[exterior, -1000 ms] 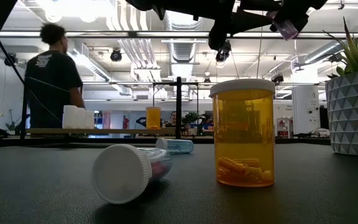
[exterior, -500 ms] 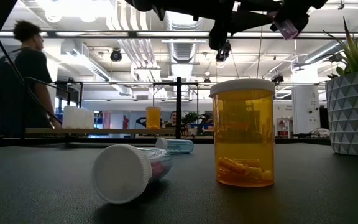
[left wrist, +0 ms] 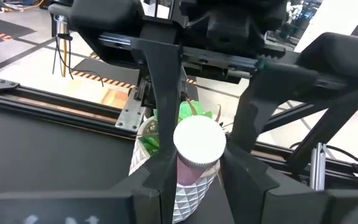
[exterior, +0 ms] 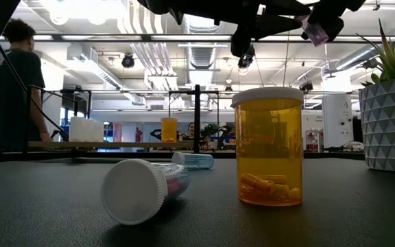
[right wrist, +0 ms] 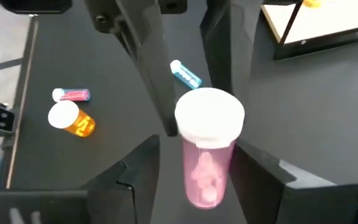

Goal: Pick and place medicine bottles onto shelf by color
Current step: Put the bottom pink pill bottle into the shelf

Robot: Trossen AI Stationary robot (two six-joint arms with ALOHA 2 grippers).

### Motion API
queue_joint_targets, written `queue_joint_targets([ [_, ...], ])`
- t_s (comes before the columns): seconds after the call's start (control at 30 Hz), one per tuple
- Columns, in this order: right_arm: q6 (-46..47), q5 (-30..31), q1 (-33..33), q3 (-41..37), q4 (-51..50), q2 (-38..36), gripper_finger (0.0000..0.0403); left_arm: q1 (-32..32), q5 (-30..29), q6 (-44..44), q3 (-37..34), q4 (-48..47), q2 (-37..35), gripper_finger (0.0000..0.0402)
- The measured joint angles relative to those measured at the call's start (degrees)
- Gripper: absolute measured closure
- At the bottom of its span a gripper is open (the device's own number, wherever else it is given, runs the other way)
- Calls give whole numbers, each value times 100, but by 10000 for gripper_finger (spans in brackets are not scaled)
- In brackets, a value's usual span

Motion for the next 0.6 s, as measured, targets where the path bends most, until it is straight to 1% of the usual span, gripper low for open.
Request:
queue_joint_targets([
  [0.13, 128, -162, 0, 27, -128, -115, 213, 3, 2, 5, 0, 0, 0, 312],
  [0.33, 255, -161, 0, 580, -1295, -162, 189, 71, -1, 9, -2, -26, 0, 312],
  [0.47, 284, -153, 0, 1066, -1979, -165, 181, 151, 1, 4, -2, -26, 0, 312],
  [0.6, 283, -108, 0, 1376, -2332, -221, 182, 281, 1, -35, -5, -119, -52, 312],
])
